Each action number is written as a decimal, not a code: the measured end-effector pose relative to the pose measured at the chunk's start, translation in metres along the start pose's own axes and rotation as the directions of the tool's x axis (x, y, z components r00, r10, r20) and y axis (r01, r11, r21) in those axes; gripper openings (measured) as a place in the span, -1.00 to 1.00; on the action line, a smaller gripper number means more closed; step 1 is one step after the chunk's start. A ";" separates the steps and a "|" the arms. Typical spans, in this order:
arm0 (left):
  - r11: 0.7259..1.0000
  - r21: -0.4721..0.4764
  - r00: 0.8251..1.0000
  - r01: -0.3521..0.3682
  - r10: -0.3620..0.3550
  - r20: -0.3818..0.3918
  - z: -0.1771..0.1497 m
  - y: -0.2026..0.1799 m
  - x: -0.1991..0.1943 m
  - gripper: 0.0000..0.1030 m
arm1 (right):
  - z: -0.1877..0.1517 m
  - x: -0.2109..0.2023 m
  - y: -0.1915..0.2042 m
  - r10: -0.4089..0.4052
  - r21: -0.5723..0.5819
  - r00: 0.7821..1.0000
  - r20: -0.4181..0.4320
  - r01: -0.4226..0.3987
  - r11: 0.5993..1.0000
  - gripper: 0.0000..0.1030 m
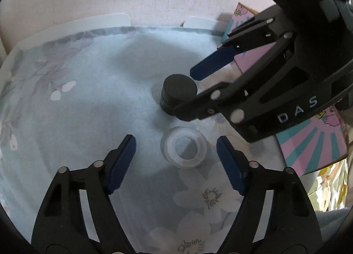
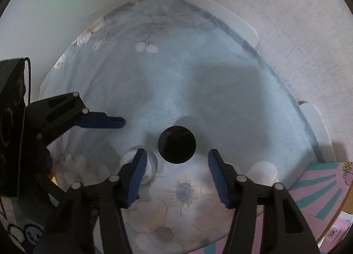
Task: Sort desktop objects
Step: 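Move both grippers back over the tray toward the black jar and clear tape, then grasp the black jar with the right gripper while the left grasps the clear tape roll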
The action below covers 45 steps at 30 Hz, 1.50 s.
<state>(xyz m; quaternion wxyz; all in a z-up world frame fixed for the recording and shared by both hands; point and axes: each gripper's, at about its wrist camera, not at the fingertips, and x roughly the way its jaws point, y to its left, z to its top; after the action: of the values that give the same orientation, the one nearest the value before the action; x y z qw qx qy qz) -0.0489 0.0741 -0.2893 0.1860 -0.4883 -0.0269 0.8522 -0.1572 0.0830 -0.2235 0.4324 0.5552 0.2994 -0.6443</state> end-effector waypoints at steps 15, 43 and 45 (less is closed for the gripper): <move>0.998 0.069 0.999 -0.007 0.004 0.050 -0.006 -0.010 -0.005 -0.47 | 0.005 0.005 -0.003 -0.012 0.001 1.000 -0.027 0.012 1.000 -0.37; 0.998 0.064 0.996 0.011 -0.017 0.083 -0.004 -0.020 -0.026 0.98 | 0.007 -0.008 -0.025 0.001 0.072 1.000 -0.005 -0.001 0.997 -0.37; 0.998 0.064 0.997 -0.007 0.002 0.077 -0.006 -0.019 -0.021 0.98 | 0.007 -0.009 -0.024 0.000 0.073 1.000 -0.005 0.000 0.997 -0.37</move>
<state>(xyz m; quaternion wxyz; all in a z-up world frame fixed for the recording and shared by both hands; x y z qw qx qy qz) -0.0288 0.0843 -0.2711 0.1985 -0.4487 -0.0055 0.8713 -0.1816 0.0895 -0.2158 0.4111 0.5721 0.2767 -0.6536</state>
